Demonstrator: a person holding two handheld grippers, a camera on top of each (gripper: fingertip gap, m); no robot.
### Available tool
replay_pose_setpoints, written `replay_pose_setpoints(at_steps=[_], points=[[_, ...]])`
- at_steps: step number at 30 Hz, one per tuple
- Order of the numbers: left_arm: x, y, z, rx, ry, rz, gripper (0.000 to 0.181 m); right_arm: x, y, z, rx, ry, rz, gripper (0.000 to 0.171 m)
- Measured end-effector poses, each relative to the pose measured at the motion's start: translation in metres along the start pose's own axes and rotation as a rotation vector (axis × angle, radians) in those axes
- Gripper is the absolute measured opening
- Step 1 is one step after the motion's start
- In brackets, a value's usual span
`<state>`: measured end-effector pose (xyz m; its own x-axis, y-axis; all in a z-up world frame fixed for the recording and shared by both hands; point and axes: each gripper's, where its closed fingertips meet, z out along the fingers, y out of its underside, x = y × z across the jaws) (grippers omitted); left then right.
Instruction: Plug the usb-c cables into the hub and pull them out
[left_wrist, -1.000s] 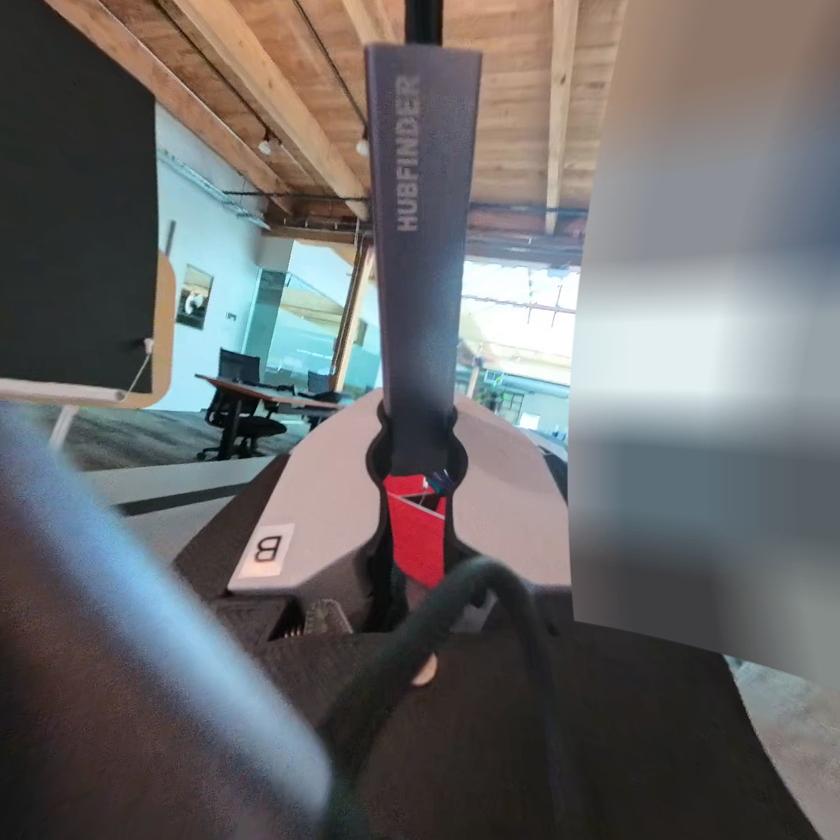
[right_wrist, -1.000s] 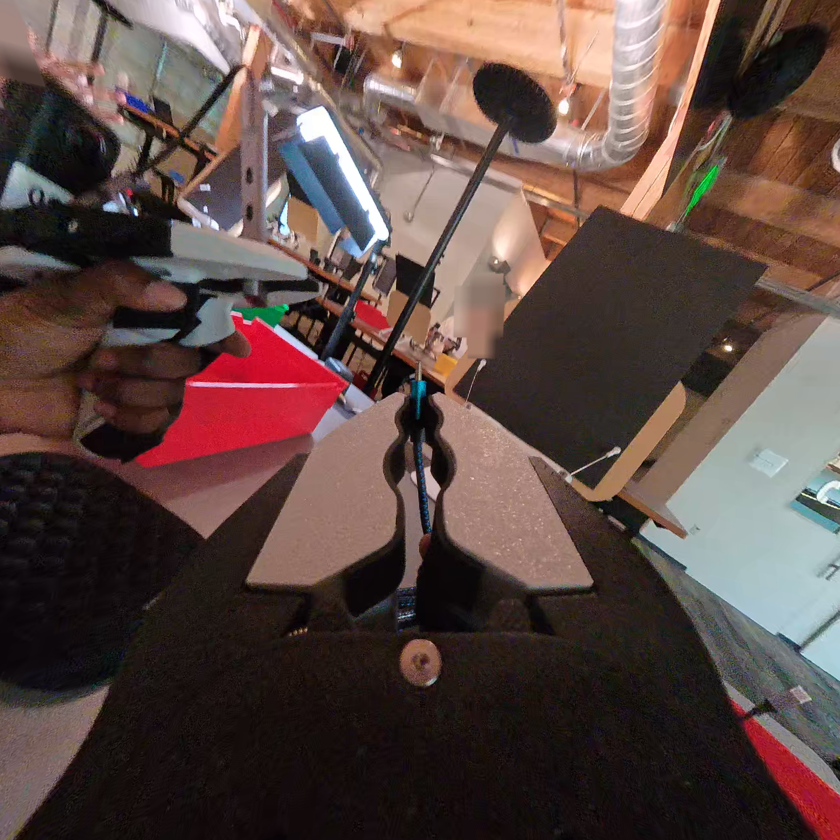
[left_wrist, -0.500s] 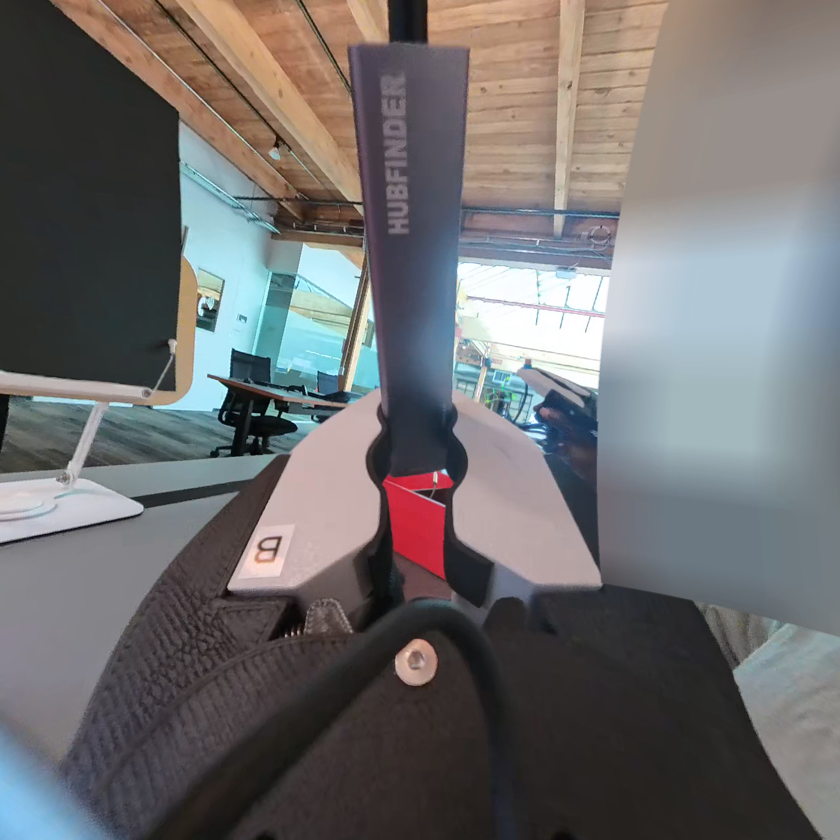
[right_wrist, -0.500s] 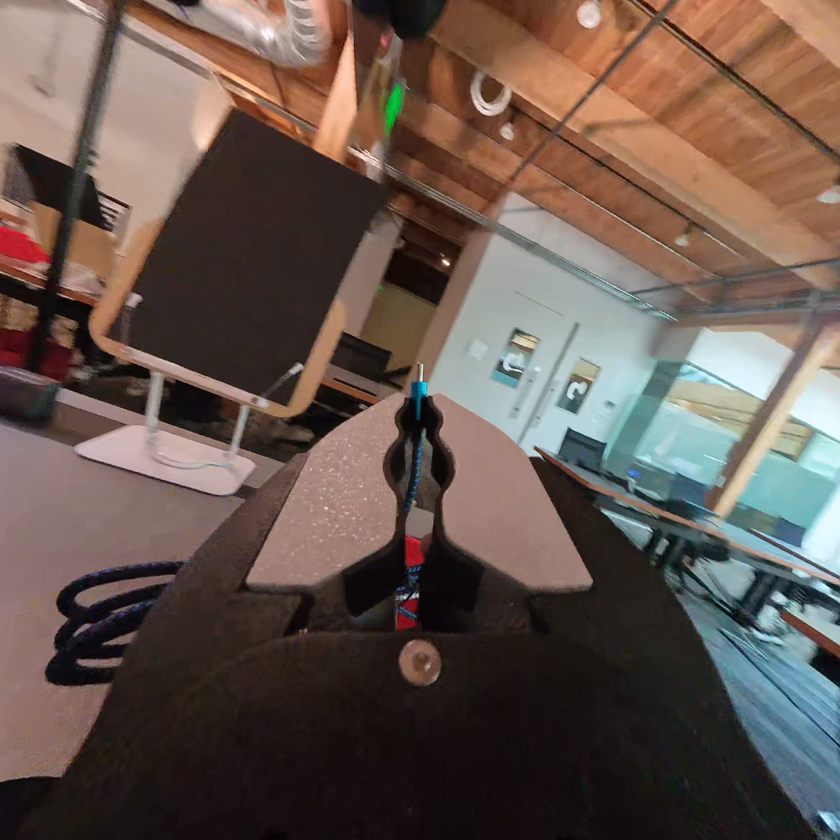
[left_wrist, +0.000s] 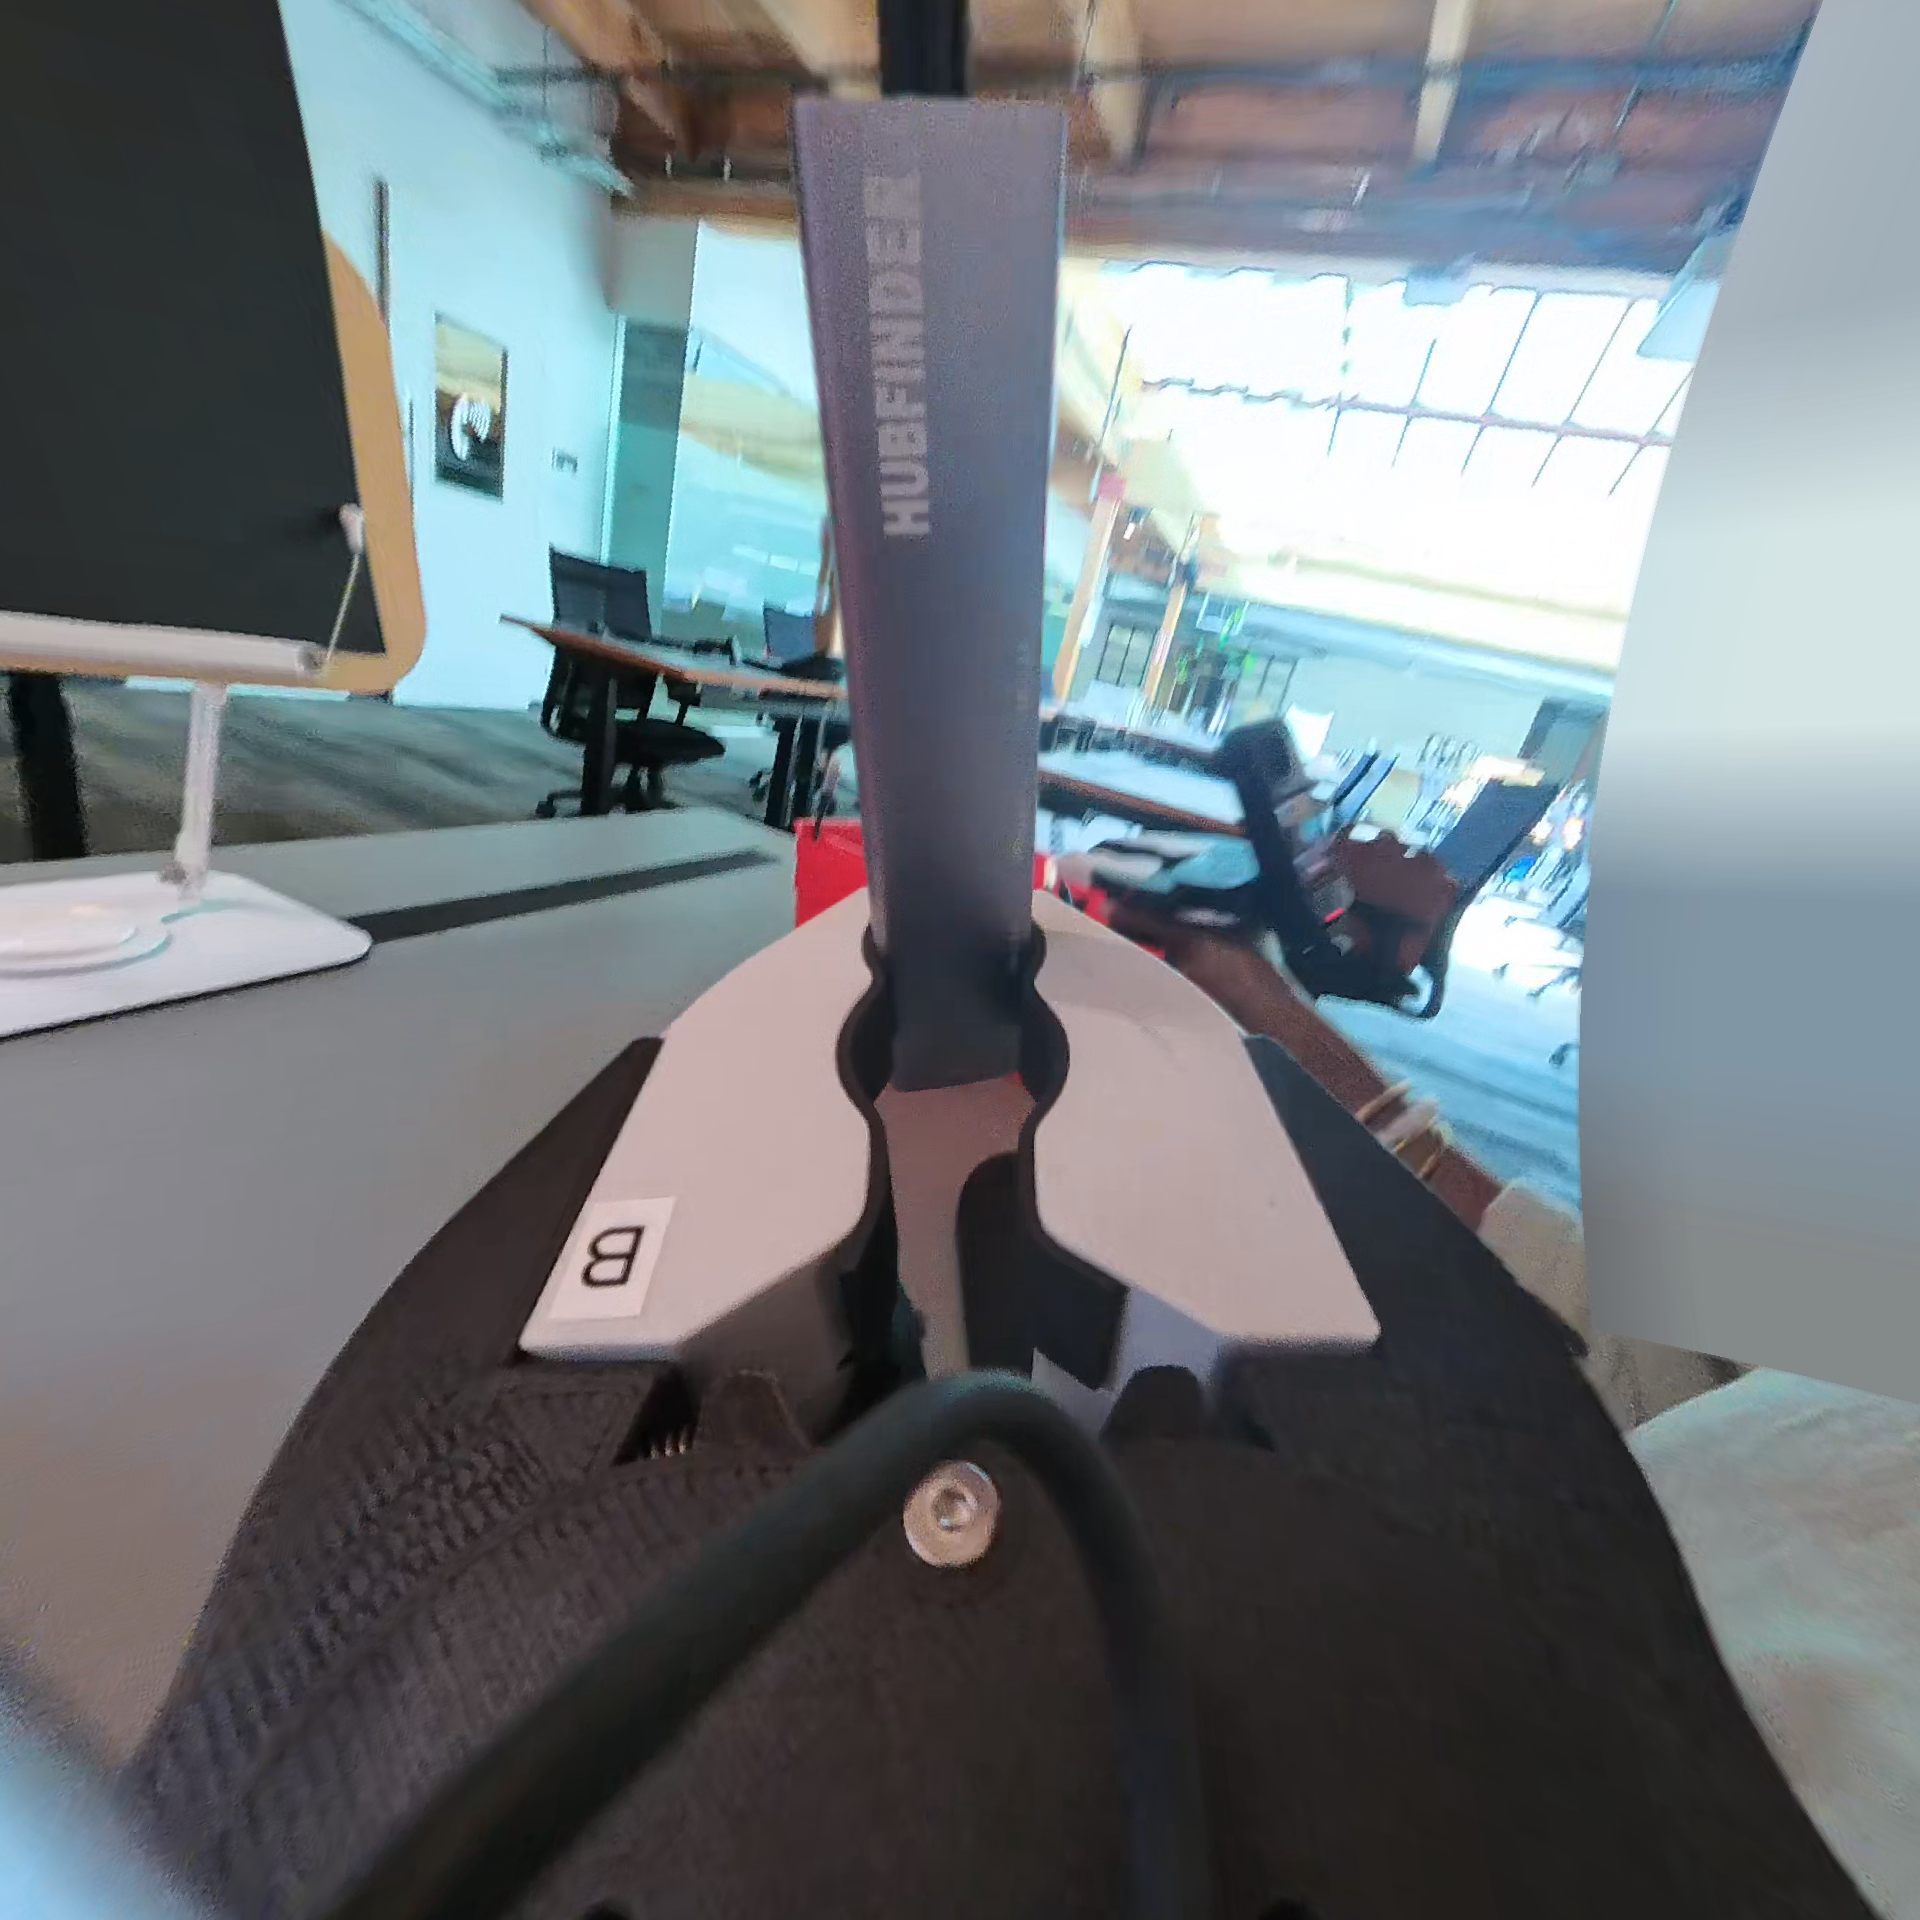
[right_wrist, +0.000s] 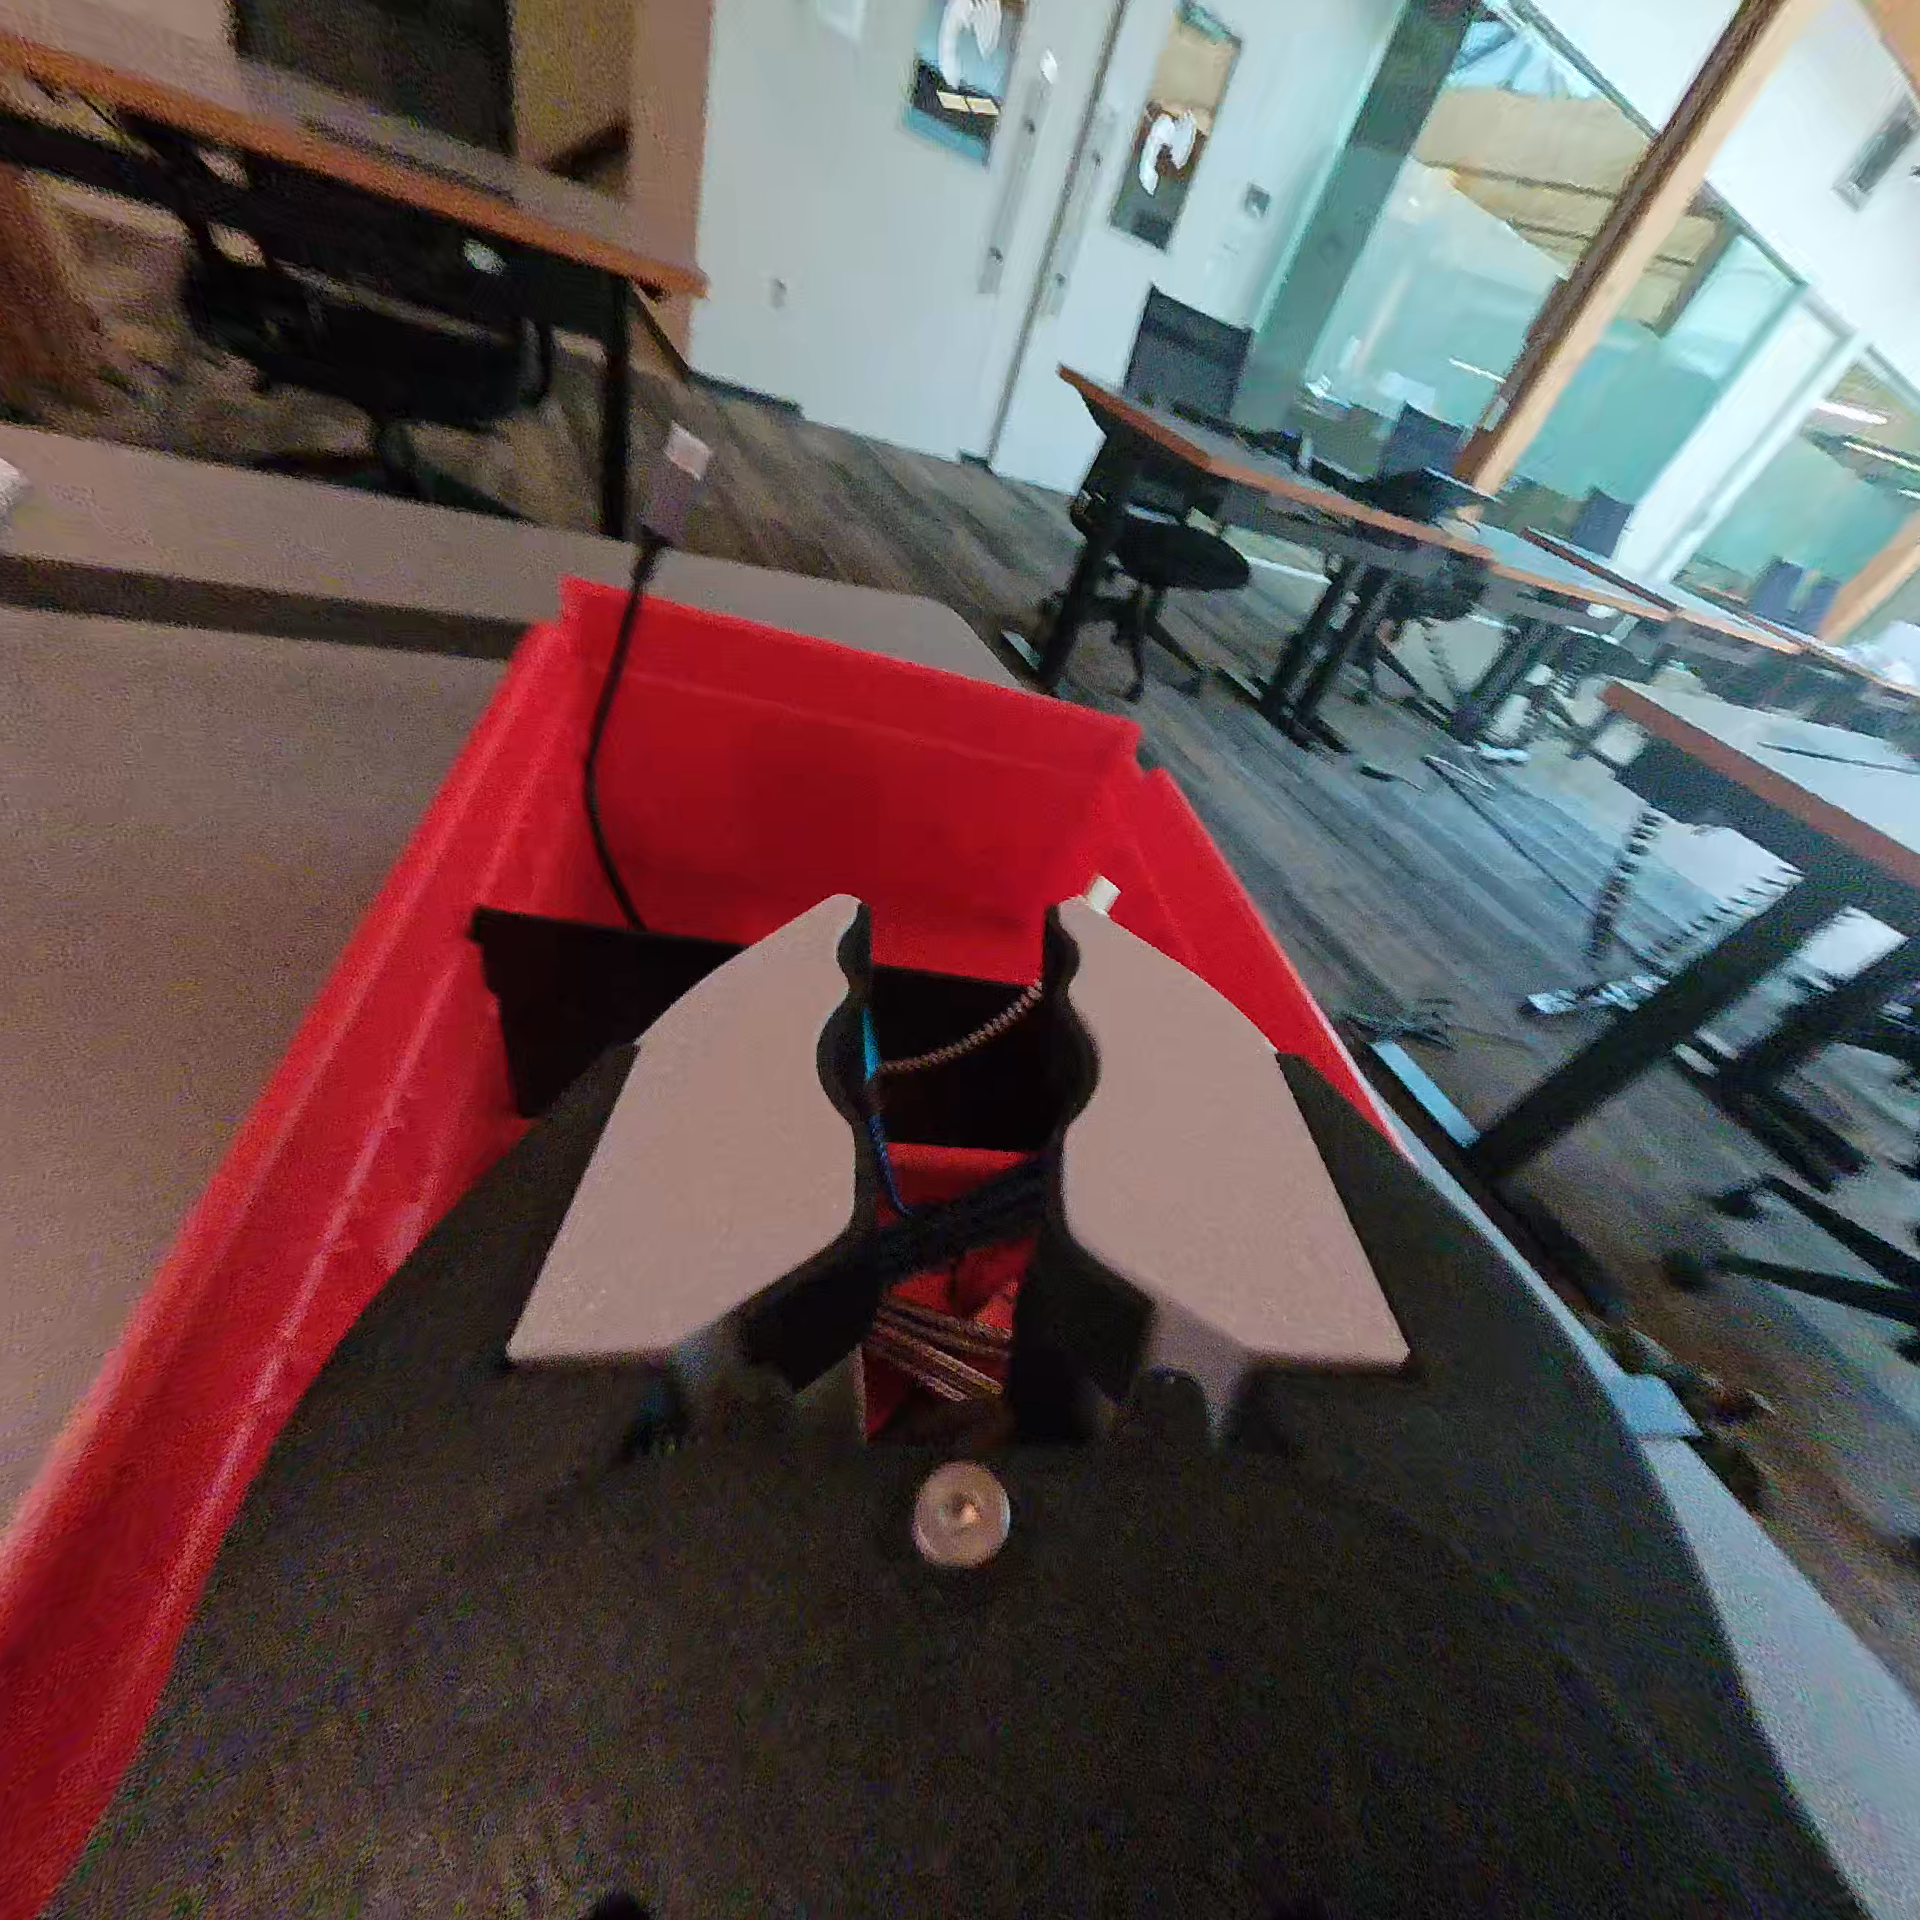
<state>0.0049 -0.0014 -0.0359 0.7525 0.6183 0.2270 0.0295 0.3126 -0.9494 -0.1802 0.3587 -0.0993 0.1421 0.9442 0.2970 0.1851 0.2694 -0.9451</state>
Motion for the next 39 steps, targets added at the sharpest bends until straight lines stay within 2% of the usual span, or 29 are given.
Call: replay_pose_setpoints(at_steps=[4, 5, 7, 10, 13, 16, 18, 19, 20, 21, 22, 25, 28, 31, 33, 35, 39], points=[[-0.019, 0.031, 0.007, -0.199, -0.118, 0.101, 0.02, -0.012, -0.052, -0.038, 0.275, -0.204, 0.202, 0.058], [-0.023, 0.038, 0.008, -0.24, -0.147, 0.129, 0.02, -0.022, -0.065, -0.051, 0.313, -0.293, 0.222, 0.065], [-0.027, 0.05, 0.011, -0.308, -0.186, 0.18, 0.02, -0.056, -0.091, -0.086, 0.376, -0.53, 0.253, 0.067], [-0.028, 0.063, 0.016, -0.381, -0.204, 0.236, 0.02, -0.118, -0.118, -0.15, 0.439, -0.895, 0.234, 0.06], [-0.027, 0.072, 0.019, -0.435, -0.225, 0.298, 0.02, -0.183, -0.122, -0.207, 0.427, -1.176, 0.15, 0.057], [-0.025, 0.078, 0.022, -0.476, -0.242, 0.373, 0.02, -0.229, -0.12, -0.239, 0.438, -1.288, 0.076, 0.052], [-0.02, 0.082, 0.024, -0.496, -0.233, 0.42, 0.02, -0.25, -0.12, -0.247, 0.42, -1.334, 0.109, 0.05], [-0.016, 0.084, 0.026, -0.505, -0.218, 0.443, 0.02, -0.259, -0.119, -0.251, 0.415, -1.36, 0.13, 0.046], [-0.011, 0.088, 0.028, -0.514, -0.198, 0.469, 0.02, -0.265, -0.119, -0.252, 0.426, -1.369, 0.138, 0.032], [-0.007, 0.09, 0.03, -0.52, -0.181, 0.497, 0.021, -0.266, -0.12, -0.248, 0.449, -1.328, 0.148, 0.012], [-0.003, 0.091, 0.032, -0.509, -0.165, 0.524, 0.026, -0.262, -0.123, -0.248, 0.488, -1.314, 0.149, 0.011], [0.002, 0.091, 0.032, -0.464, -0.132, 0.516, 0.062, -0.225, -0.145, -0.235, 0.568, -1.231, 0.261, 0.008], [-0.002, 0.081, 0.028, -0.371, -0.13, 0.446, 0.089, -0.158, -0.17, -0.202, 0.646, -0.993, 0.287, 0.008], [-0.002, 0.056, 0.018, -0.193, -0.108, 0.384, 0.095, -0.081, -0.184, -0.159, 0.689, -0.635, 0.091, 0.008], [-0.008, 0.038, 0.008, -0.093, -0.128, 0.324, 0.106, -0.036, -0.192, -0.136, 0.737, -0.439, -0.091, 0.007], [-0.016, 0.03, -0.002, -0.089, -0.156, 0.271, 0.125, -0.005, -0.19, -0.107, 0.746, -0.299, -0.298, 0.008], [-0.033, 0.018, -0.02, -0.126, -0.252, 0.342, 0.13, 0.03, -0.157, -0.028, 0.559, -0.108, -0.724, 0.008]])
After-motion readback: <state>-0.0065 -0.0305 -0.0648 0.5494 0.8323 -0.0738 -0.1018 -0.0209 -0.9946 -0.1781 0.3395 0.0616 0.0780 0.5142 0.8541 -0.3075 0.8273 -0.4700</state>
